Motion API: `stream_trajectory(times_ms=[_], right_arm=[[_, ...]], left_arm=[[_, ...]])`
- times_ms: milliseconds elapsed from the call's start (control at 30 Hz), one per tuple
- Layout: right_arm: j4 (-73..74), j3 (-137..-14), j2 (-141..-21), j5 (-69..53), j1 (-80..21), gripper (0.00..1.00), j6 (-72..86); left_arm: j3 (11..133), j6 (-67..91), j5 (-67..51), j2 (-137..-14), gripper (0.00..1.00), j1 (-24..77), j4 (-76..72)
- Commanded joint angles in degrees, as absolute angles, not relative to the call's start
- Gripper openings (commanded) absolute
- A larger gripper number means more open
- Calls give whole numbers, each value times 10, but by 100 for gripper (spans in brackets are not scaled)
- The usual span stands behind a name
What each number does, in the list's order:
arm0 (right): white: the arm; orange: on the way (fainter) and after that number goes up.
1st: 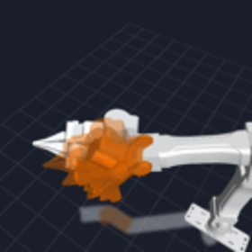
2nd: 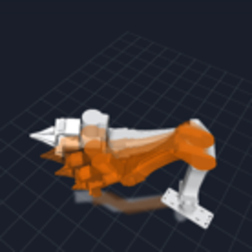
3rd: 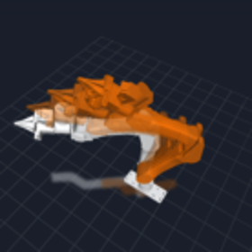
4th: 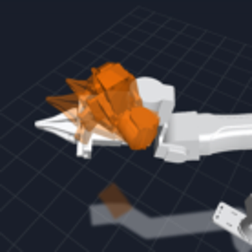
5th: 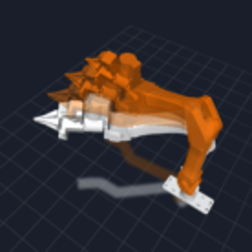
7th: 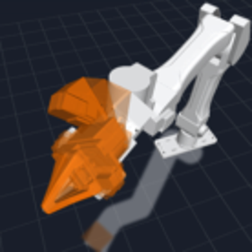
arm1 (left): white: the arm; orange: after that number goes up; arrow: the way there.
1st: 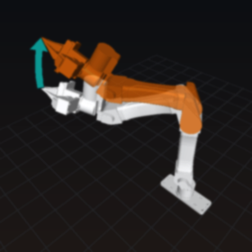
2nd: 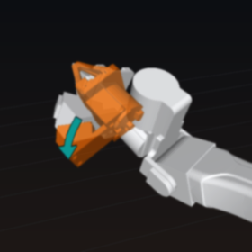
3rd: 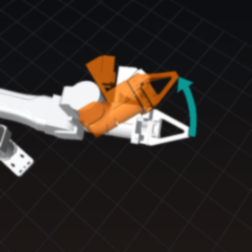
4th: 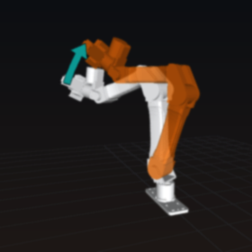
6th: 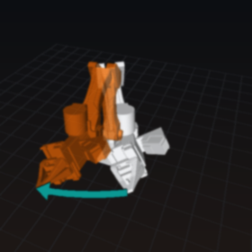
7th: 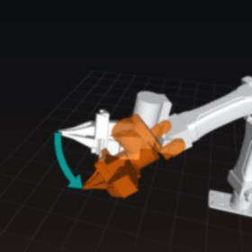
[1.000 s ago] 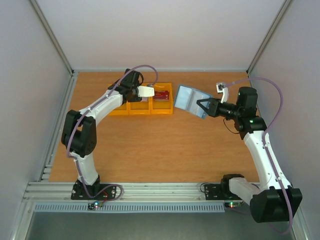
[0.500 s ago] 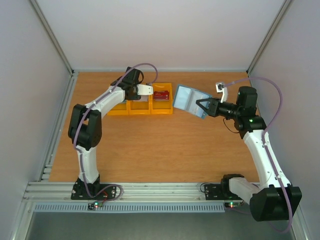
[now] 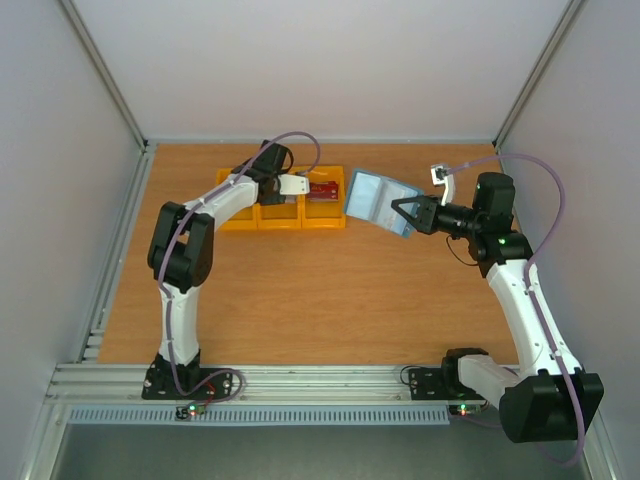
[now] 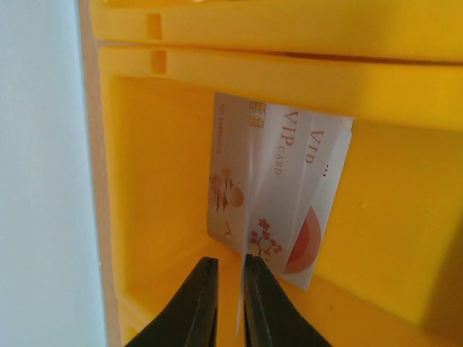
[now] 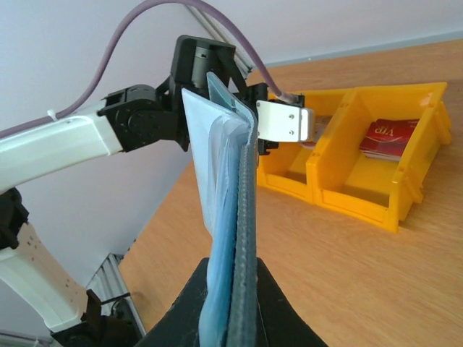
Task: Take the credit cards out of the card holder
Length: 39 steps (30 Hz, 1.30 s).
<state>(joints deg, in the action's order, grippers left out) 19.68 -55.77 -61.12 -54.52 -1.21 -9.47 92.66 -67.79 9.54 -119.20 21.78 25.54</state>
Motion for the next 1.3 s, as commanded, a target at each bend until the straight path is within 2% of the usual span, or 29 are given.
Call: stream_trajectory(times_ms=[0,133,300,600,800,900,1000,1033,1067,1100,1167,1267], right_arm=[[178,-563,-610,-566,-8,1,-102],[178,-563,-609,-569,-8,1,-101],[174,-563,-608,-576,-8,1,-99],[170,-565,-603,-588,-8,1,-91],[153,-560,-604,-628,-8,1,-66],[129,-551,-607,-659,-9,1,-42],[116,-548,-606,-674,-34,1,-33],[119,-548,-605,-669,-47,1,-35],[127,-551,-604,-660,-62,1,-40],[138,-553,-604,-646,-78,1,-46],[162,-559,-605,-602,-124,1,-64],[239,-585,-615,-529,-211,1,-120]], left_arm=[[943,-671,110,-1209,22,215,238],[941,-664,89,-1207,41,215,266],[947,-644,69,-1193,50,215,294],[1013,-561,3,-1156,55,213,396],[1026,-443,-130,-1032,62,202,525],[968,-396,-236,-925,65,195,553],[857,-329,-362,-787,74,194,530],[817,-302,-413,-749,79,194,513],[769,-283,-469,-707,95,196,486],[721,-248,-513,-667,99,200,447],[609,-154,-556,-586,99,210,325],[463,-9,-541,-475,100,217,177]])
